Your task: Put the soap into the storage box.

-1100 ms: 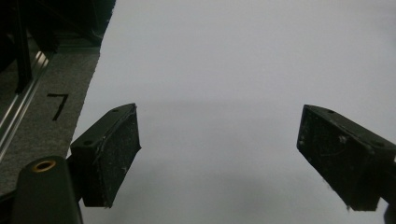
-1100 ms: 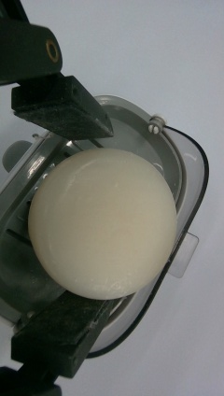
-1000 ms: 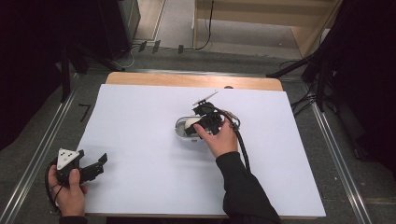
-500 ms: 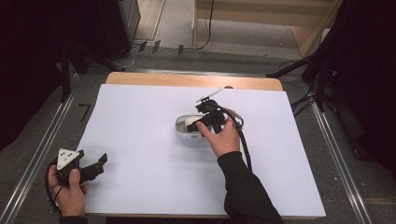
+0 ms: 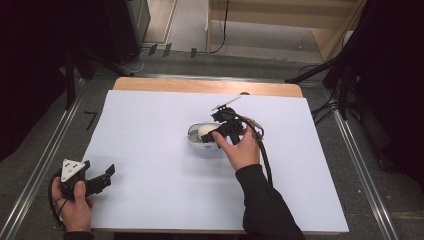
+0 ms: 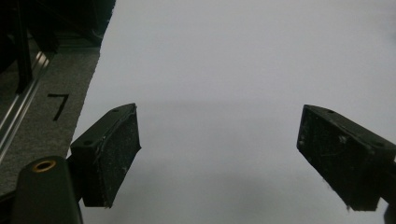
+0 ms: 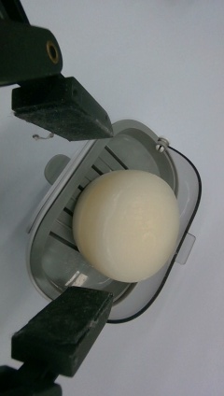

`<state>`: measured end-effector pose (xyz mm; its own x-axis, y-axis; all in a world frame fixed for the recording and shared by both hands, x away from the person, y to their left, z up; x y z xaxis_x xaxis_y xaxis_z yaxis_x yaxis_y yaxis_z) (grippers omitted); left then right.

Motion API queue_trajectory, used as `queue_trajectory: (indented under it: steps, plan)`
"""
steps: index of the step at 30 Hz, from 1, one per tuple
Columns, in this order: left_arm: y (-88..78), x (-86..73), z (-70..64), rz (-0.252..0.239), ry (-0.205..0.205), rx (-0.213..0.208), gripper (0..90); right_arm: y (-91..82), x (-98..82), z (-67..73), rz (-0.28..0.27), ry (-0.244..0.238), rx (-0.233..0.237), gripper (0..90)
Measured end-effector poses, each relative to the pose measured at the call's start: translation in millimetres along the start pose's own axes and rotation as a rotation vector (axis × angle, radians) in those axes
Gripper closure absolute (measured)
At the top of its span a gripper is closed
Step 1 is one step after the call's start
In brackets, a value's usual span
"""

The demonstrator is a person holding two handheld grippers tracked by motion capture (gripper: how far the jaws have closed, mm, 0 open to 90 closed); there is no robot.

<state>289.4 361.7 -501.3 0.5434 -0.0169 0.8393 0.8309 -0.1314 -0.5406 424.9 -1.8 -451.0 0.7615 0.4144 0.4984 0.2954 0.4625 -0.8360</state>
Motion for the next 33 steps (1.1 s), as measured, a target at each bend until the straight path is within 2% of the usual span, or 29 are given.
queue_trajectory:
  steps: [10,33]
  plan:
    - [0.1,0.0,-0.1,-0.001,0.001,0.001,14.3,-7.7,-9.8,-2.2,-0.01,-0.002,-0.001,17.9]
    - [0.1,0.0,-0.4,0.001,0.004,0.001,14.2,-26.3,-47.1,-26.1,-0.033,0.033,-0.015,16.4]
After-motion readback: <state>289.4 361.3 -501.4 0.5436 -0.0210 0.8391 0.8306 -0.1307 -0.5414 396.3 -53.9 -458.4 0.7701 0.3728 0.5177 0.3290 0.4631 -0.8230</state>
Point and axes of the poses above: each handheld gripper's, and its own axes: y roughly forward along the jaws, x roughly out of its top, z roughly to its left, the point moved 7 cm from there along y, roughly forward along the jaws, and after that the axes turned 1 degree about -x, right-handed, at the moved point
